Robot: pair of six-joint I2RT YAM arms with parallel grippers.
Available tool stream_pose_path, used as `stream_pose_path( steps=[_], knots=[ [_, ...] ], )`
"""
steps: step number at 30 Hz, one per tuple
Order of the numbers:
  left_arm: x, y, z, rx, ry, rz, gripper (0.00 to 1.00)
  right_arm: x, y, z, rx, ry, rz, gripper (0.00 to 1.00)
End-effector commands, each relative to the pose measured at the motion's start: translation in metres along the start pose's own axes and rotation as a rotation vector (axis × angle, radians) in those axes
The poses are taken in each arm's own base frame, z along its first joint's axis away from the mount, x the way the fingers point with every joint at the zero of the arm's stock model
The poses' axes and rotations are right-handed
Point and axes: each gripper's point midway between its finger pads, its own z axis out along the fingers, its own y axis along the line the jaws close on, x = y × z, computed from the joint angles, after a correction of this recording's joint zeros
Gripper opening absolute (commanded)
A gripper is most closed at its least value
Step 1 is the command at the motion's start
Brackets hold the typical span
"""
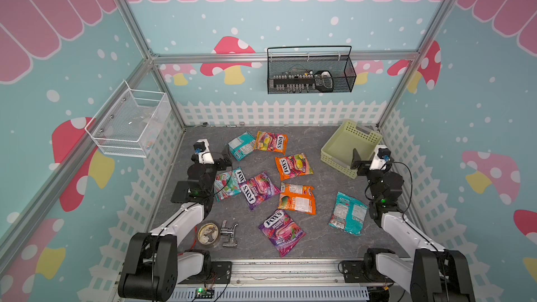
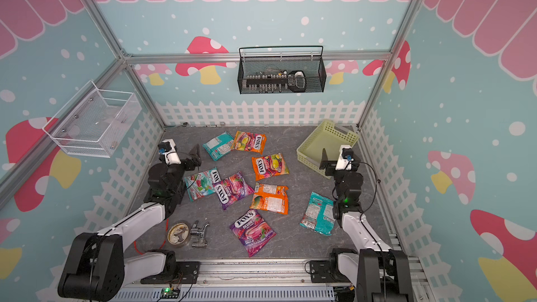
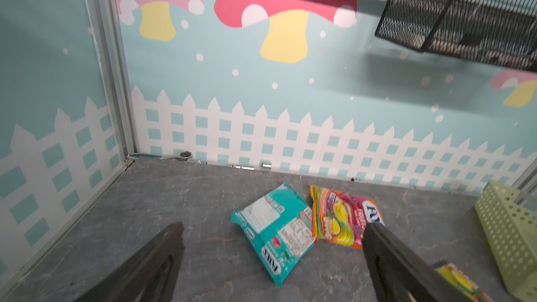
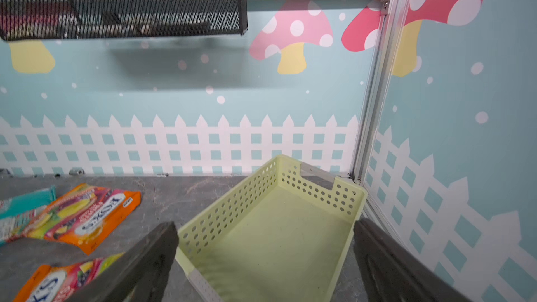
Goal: Put the candies in the basket
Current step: Adjust the candie at the center of the board.
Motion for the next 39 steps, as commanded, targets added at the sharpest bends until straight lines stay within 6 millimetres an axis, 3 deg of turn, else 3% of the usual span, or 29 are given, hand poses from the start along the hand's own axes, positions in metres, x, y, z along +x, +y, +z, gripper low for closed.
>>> stream_pose_path(
  steps=[1,6,9,14,17,19,24,32,39],
  knots=[
    [0.010,0.008,-0.003,-0.087,0.201,-0.185,0.99,0.007,-0.009,0.006,0.078,0.186,0.214,1.00],
    [-0.008,-0.003,-0.014,-0.100,0.317,-0.337,0.99,0.014,-0.010,0.003,0.138,0.412,0.301,1.00],
    [-0.001,-0.026,-0.026,0.057,0.367,-0.328,0.99,0.024,-0.007,-0.003,0.126,0.452,0.362,1.00],
    [0.019,-0.061,-0.045,0.274,0.472,-0.390,0.99,0.062,-0.007,-0.014,0.176,0.682,0.462,0.99],
    [0.033,-0.081,-0.055,0.391,0.546,-0.426,0.99,0.087,-0.012,-0.032,0.275,0.836,0.507,1.00],
    [0.042,-0.096,-0.060,0.441,0.580,-0.421,0.99,0.106,-0.026,-0.053,0.431,0.933,0.531,1.00],
    [0.072,-0.135,-0.067,0.481,0.634,-0.334,0.97,0.139,-0.040,-0.105,0.665,1.159,0.534,0.88],
    [0.100,-0.229,-0.098,0.690,0.708,-0.276,0.88,0.179,-0.022,-0.157,0.658,1.317,0.592,0.75],
    [0.131,-0.279,-0.120,0.768,0.778,-0.241,0.81,0.204,-0.004,-0.165,0.561,1.367,0.640,0.72]
  ],
)
